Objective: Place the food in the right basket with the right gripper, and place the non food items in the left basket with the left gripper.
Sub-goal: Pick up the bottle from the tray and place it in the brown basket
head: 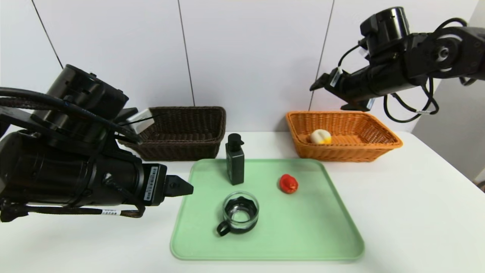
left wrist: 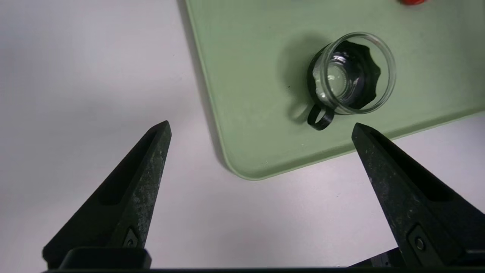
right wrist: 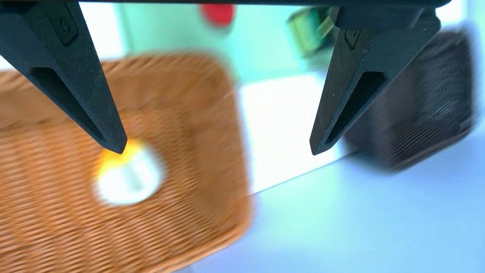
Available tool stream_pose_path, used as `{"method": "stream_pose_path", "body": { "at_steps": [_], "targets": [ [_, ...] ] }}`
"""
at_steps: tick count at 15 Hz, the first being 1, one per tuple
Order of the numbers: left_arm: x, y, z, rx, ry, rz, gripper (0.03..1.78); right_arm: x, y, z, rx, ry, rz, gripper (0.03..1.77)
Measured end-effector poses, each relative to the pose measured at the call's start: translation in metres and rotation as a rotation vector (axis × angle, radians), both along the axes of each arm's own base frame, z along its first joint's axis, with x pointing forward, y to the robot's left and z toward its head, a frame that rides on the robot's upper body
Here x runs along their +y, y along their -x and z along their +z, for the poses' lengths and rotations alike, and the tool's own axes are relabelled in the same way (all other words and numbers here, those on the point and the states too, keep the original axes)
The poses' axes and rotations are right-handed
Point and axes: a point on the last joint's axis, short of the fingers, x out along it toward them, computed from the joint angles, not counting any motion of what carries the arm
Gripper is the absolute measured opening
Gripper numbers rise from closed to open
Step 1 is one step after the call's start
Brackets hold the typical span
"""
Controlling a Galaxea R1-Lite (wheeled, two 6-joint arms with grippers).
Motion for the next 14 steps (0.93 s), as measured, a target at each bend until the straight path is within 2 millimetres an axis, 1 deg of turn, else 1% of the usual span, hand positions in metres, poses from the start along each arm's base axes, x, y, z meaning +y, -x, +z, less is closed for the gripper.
{"method": "stream_pose_path", "body": {
  "at_steps": [1, 2, 5, 7, 8, 10, 12, 14],
  "targets": [
    [-0.003, 0.000, 0.001, -0.020, 0.016, -0.003, 1.69, 0.009, 0.016, 0.008, -0.005, -0.006, 0.039, 1.68],
    [-0.006, 0.001, 0.002, -0.036, 0.030, 0.001, 1.69, 0.019, 0.032, 0.010, 0.004, -0.003, 0.078, 1.68],
    [-0.015, 0.002, 0.000, -0.072, 0.002, 0.043, 1.69, 0.042, 0.075, 0.004, 0.054, 0.031, 0.179, 1.69],
    [-0.022, 0.004, -0.002, -0.075, -0.005, 0.045, 1.69, 0.052, 0.099, -0.001, 0.069, 0.072, 0.200, 1.69],
    [-0.028, 0.004, -0.003, -0.070, 0.010, 0.053, 1.69, 0.052, 0.109, -0.001, 0.062, 0.098, 0.179, 1.69],
    [-0.042, 0.003, -0.008, -0.080, 0.029, 0.084, 1.69, 0.046, 0.120, 0.000, 0.057, 0.111, 0.165, 1.69],
    [-0.061, -0.005, -0.021, -0.119, 0.010, 0.161, 1.69, 0.039, 0.126, 0.000, 0.058, 0.112, 0.153, 1.69],
    [-0.082, -0.015, -0.032, -0.190, 0.016, 0.239, 1.69, 0.030, 0.127, 0.002, 0.055, 0.109, 0.127, 1.69]
  ]
}}
